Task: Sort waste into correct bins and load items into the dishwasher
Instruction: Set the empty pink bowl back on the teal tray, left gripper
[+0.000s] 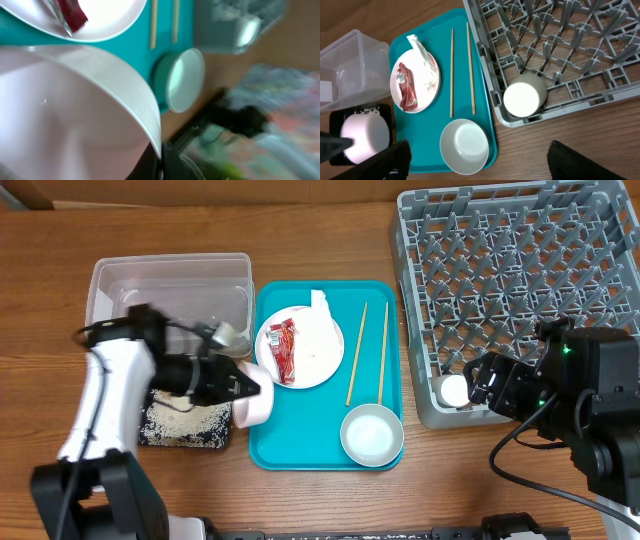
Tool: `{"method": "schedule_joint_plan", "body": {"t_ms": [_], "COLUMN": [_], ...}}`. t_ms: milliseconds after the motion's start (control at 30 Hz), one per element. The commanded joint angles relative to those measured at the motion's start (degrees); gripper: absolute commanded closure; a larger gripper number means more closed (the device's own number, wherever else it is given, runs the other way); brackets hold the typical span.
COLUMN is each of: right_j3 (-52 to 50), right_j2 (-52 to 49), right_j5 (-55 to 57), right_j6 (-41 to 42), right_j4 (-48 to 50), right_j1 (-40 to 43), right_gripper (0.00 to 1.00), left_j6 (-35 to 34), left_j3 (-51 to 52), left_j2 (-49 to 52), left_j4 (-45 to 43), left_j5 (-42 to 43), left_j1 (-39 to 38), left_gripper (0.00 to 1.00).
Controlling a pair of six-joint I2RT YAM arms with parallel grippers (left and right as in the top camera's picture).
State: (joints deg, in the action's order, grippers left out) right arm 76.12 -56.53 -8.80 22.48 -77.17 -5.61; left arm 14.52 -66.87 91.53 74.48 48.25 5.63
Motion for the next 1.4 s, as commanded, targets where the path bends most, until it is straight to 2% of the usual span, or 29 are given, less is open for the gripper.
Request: {"method": "schedule_joint_plan", "body": {"t_ms": [0,167,300,333,433,567,633,733,867,933,1033,1133,1267,1300,1333,1367], "right_j3": [1.16,1.16,1.16,1.16,1.16,1.16,1.16,1.16,1.16,1.16,1.16,1.16,1.16,1.16,1.16,1.16], "right_j2": [0.15,0.15,0.15,0.15,0.15,0.15,0.15,0.0,-0.5,-0.72,-1.09,-1.38,-1.4,-1.4,-1.4,-1.4], "right_j5": [-0.31,-0.31,-0.31,-0.28,-0.28,-0.28,-0.31,-0.31,-0.31,-0.31,-0.31,-0.31,-0.31,-0.31,-0.31,-0.31], "right_j6": [0.09,0.07,0.07,0.07,0.07,0.07,0.07,0.07,0.07,0.09,0.07,0.07,0.09,0.09,0.09,0.07], "right_j4": [0.31,0.35,0.35,0.37,0.37,0.7,0.81,0.81,0.66,0.39,0.11,0.11,0.11,0.11,0.07,-0.09], "right_j1": [0.22,0.22,0.22,0.22,0.22,0.22,0.22,0.22,0.22,0.22,0.22,0.22,0.22,0.22,0.22,0.22], "right_gripper": [0.12,0.12,0.11,0.11,0.09,0.09,0.09,0.09,0.09,0.09,0.09,0.09,0.09,0.09,0.09,0.09], "left_j6": [-27.45,-43.89,-50.45,-50.9,-51.01,-50.56,-49.55,-45.29,-42.34,-42.36,-42.53,-43.04,-43.28,-43.28,-43.28,-43.25], "left_j3": [-0.02,2.12,2.89,2.86,2.38,-3.39,-6.86,-8.46,-8.44,-8.46,-8.46,-8.46,-8.48,-8.76,-9.03,-9.53], "left_j2": [-2.91,-1.68,1.18,1.79,2.16,2.1,2.1,2.12,5.38,7.54,12.68,18.95,22.77,23.12,23.1,22.95], "left_j4": [-3.93,-9.53,-13.92,-14.91,-15.52,-12.63,-13.53,-21.05,-32.0,-33.92,-36.61,-40.26,-42.25,-42.42,-42.4,-42.12], "left_j5": [-22.91,-41.7,-47.67,-47.54,-46.05,-47.06,-47.43,-47.6,-52.61,-54.29,-54.82,-51.84,-47.93,-47.58,-46.97,-46.14], "left_j1": [-13.97,-31.58,-39.95,-41.05,-42.36,-40.35,-38.91,-37.94,-37.29,-37.03,-36.15,-34.84,-34.01,-33.64,-33.38,-33.11], "left_gripper": [0.96,0.96,0.95,0.91,0.66,0.63,0.5,0.36,0.29,0.28,0.29,0.29,0.38,0.59,0.7,0.86]}}
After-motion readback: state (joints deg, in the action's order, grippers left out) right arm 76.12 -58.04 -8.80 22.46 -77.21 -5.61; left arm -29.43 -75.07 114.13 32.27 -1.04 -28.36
